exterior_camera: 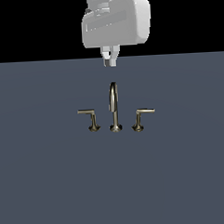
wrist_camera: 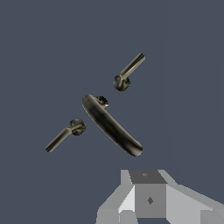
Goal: Turn on the faucet by rotating a designated handle.
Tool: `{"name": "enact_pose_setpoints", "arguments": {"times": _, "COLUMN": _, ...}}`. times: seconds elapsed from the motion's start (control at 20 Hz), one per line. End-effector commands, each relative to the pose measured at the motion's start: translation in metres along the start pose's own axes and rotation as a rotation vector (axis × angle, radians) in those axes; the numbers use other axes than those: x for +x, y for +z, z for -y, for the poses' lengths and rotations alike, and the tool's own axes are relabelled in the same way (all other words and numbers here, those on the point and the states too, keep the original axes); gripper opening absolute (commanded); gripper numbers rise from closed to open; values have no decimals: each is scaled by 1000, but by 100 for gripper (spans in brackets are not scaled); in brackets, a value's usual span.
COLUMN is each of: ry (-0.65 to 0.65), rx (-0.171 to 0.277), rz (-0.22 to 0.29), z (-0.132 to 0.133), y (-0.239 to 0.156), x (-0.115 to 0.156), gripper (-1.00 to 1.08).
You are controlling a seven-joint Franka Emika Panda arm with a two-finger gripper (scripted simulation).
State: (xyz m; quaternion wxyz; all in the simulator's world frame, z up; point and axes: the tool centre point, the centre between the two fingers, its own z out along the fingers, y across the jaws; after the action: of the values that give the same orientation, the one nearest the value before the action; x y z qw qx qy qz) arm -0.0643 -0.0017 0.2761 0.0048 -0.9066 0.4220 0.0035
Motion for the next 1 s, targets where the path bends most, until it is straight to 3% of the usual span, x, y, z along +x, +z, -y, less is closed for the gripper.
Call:
{"name": "enact_pose_setpoints", "arguments": {"times": 0.0, "ry": 69, "rx": 1, "rz": -1, "z": 6, "y": 16, "x": 15, "gripper": -100}}
{"name": "enact_pose_setpoints", "arguments": {"times": 0.5, "ry": 353, "rx": -1, "rz": -7, "z": 18, "y": 83, "x": 81, "gripper": -100}}
{"name": "enact_pose_setpoints", "arguments": {"times": 0.95, "ry": 611, "rx": -3, "rz": -13, "z": 12, "y": 142, "x": 143, "gripper": -100}}
